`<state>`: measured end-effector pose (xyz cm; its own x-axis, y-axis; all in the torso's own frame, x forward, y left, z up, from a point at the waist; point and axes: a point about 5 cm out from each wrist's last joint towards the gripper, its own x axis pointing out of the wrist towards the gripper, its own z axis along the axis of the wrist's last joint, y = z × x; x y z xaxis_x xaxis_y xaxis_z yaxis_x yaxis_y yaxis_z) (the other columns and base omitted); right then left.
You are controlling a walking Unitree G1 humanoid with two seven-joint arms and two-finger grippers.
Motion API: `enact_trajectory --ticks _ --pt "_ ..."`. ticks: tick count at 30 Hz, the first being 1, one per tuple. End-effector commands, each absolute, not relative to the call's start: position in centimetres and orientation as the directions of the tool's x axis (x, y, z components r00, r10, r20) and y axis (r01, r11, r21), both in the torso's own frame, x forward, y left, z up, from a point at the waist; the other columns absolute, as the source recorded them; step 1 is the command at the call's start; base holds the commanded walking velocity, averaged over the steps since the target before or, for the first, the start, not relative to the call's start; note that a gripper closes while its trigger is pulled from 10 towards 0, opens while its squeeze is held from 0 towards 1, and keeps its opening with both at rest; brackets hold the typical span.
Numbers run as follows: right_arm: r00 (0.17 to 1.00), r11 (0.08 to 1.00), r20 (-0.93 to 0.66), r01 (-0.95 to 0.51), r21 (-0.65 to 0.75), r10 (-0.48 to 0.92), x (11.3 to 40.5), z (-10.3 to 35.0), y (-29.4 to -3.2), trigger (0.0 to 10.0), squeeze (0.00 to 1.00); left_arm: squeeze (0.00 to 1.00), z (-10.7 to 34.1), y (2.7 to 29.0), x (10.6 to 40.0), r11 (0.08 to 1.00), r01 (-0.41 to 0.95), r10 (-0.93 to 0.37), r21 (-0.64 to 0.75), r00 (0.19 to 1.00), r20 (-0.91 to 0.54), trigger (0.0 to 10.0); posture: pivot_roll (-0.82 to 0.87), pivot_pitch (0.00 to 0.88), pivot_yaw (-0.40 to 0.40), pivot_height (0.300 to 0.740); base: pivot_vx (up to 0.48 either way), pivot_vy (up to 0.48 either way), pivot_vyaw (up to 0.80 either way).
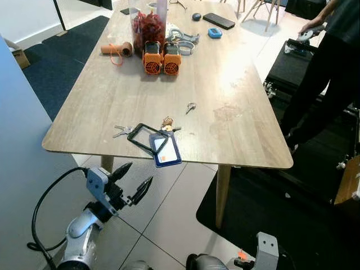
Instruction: Hang keys on a hook
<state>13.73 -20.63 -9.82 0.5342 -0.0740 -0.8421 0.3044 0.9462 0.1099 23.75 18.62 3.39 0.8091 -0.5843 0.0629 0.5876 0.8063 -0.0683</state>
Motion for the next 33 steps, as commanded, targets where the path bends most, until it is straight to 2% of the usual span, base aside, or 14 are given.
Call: enact_trajectory --ticks 1,4,8,10,13,16,19,23,33 --pt "0.517 0.942 -0.852 0.320 0.105 -0.080 13.1 -10.0 -20.9 10.0 0.00 0.00 2.8 19.2 23.1 0.813 0.581 -0.581 -0.046 0.814 0.020 10.0 0.09 0.095 -0.065 0.740 0.000 0.000 0.00" --pt "0.516 0.943 -0.853 0.317 0.105 -0.078 13.2 -10.0 -20.9 10.0 0.00 0.00 1.3 20.0 22.7 0.861 0.506 -0.508 -0.040 0.859 -0.059 10.0 0.09 0.095 -0.069 0.740 0.000 0.000 0.00" --pt "0.517 0.943 -0.853 0.316 0.106 -0.077 13.3 -10.0 -20.9 10.0 0.00 0.00 0.7 20.3 22.5 0.887 0.459 -0.461 -0.036 0.883 -0.095 10.0 0.09 0.095 -0.069 0.740 0.000 0.000 0.00" --pt "0.517 0.943 -0.852 0.316 0.108 -0.076 13.4 -10.0 -20.8 10.0 0.00 0.00 -0.8 20.9 21.9 0.913 0.408 -0.405 -0.033 0.890 -0.209 10.0 0.10 0.090 -0.068 0.740 0.000 0.000 0.00" --pt "0.517 0.942 -0.853 0.316 0.109 -0.075 13.4 -10.0 -20.7 10.0 0.00 0.00 -2.6 21.6 20.9 0.940 0.342 -0.320 -0.004 0.874 -0.364 10.0 0.10 0.083 -0.065 0.740 0.000 0.000 0.00" --pt "0.516 0.942 -0.853 0.316 0.109 -0.074 13.4 -10.0 -20.6 10.0 0.00 0.00 -3.4 21.9 20.4 0.949 0.314 -0.286 -0.008 0.856 -0.431 10.0 0.10 0.077 -0.060 0.740 0.000 0.000 0.00" --pt "0.515 0.945 -0.854 0.310 0.105 -0.074 13.4 -10.0 -20.6 10.0 0.00 0.00 -5.0 21.4 19.8 0.966 0.259 -0.216 -0.001 0.803 -0.556 10.0 0.09 0.066 -0.062 0.740 0.000 0.000 0.00" --pt "0.514 0.950 -0.855 0.297 0.097 -0.074 13.5 -10.0 -20.6 10.0 0.00 0.00 -5.8 20.0 19.3 0.952 0.307 -0.243 0.005 0.765 -0.596 10.0 0.09 0.055 -0.055 0.740 0.000 0.000 0.00" --pt "0.559 0.937 -0.820 0.337 0.091 -0.121 14.2 -9.6 -20.8 10.0 0.00 0.00 -6.6 19.0 19.3 0.935 0.352 -0.230 0.052 0.709 -0.666 10.0 0.07 0.029 -0.038 0.740 0.000 0.000 0.00"
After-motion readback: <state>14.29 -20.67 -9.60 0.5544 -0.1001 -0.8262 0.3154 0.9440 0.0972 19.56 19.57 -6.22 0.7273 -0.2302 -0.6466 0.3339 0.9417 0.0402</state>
